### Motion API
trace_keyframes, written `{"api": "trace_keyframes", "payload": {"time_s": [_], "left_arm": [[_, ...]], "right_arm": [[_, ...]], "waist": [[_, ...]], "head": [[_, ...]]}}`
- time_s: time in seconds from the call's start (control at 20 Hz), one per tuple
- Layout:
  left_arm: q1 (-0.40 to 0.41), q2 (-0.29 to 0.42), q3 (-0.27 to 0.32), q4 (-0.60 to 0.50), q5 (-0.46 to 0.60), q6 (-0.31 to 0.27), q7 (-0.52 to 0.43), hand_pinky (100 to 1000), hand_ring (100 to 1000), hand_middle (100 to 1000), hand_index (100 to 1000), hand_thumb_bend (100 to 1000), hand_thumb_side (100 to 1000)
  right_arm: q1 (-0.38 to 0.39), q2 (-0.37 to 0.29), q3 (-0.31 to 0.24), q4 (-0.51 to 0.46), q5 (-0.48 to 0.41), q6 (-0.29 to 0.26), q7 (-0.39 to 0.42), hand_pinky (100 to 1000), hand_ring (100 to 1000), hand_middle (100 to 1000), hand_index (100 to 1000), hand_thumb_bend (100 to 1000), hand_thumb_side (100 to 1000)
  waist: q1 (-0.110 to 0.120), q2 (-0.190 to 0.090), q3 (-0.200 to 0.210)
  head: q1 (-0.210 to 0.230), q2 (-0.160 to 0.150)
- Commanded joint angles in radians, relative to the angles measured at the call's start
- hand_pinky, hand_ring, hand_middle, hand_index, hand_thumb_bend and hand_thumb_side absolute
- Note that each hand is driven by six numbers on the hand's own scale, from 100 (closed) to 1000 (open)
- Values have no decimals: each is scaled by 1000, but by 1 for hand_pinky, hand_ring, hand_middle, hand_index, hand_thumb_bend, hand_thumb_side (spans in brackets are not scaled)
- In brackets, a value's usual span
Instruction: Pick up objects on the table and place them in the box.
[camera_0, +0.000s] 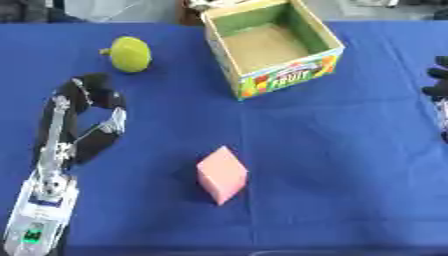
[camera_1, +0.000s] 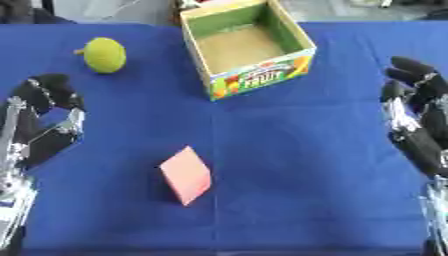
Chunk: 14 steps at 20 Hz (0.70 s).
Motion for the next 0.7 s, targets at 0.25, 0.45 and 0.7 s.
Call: {"api": "trace_keyframes", "payload": {"time_s": [0.25, 0.45, 0.7], "left_arm": [[-16, 44, 9, -25, -6, -5, -4, 570, 577, 555, 737, 179, 100], [-24, 93, 9, -29, -5, -8, -7, 573, 579, 557, 740, 188, 100], [-42, 236, -17, -40, -6, -29, -27, 586, 585, 566, 762, 232, 100]], "right_arm": [[-7, -8, -6, -19, -4, 0, -3, 761, 857, 848, 840, 100, 539], [-6, -9, -6, -19, -3, 0, -3, 761, 857, 848, 840, 100, 539], [-5, -13, -6, -17, -1, 0, -3, 761, 857, 848, 840, 100, 539]], "waist": [[1, -13, -2], [4, -15, -5], [13, -19, -9]], "head": [[-1, -8], [-3, -7], [-4, -7]]}}
